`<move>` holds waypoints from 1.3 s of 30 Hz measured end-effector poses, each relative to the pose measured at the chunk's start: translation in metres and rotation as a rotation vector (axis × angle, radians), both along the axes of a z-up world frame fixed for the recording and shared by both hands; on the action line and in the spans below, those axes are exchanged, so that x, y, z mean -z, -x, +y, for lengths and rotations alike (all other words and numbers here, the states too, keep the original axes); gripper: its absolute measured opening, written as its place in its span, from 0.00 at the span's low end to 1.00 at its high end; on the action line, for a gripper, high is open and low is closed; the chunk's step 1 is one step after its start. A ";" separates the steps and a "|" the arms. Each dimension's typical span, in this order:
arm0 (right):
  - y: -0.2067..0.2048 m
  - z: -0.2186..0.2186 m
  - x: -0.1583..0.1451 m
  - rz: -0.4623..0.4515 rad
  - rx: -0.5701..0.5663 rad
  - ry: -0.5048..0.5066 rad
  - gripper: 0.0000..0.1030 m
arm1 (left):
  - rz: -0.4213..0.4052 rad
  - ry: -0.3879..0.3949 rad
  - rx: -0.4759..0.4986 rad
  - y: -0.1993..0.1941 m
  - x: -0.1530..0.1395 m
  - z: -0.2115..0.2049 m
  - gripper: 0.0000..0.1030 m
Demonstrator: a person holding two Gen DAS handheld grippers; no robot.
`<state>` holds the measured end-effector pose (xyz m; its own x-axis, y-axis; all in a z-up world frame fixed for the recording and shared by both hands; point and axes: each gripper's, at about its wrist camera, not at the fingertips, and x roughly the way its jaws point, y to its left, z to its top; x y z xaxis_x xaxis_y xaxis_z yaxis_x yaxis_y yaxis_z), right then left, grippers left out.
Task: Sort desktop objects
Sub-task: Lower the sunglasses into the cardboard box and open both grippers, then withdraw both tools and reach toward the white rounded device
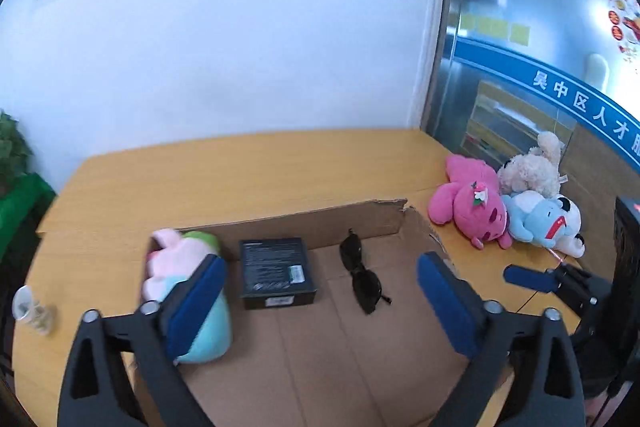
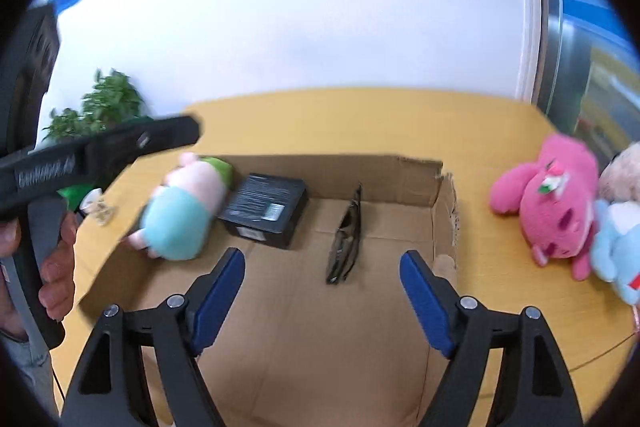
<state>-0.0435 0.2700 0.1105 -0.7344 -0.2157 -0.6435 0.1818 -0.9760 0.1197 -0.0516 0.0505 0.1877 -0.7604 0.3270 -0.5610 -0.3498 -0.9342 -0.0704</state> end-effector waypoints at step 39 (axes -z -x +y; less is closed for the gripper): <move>-0.127 -0.057 0.080 -0.200 -0.191 0.043 0.80 | -0.240 -0.165 0.031 -0.157 0.104 -0.046 1.00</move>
<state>0.0839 0.2129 0.0303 -0.5375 -0.3681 -0.7587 0.3308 -0.9196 0.2118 0.1049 0.0040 0.0834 -0.6006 0.4496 -0.6612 -0.3329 -0.8925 -0.3045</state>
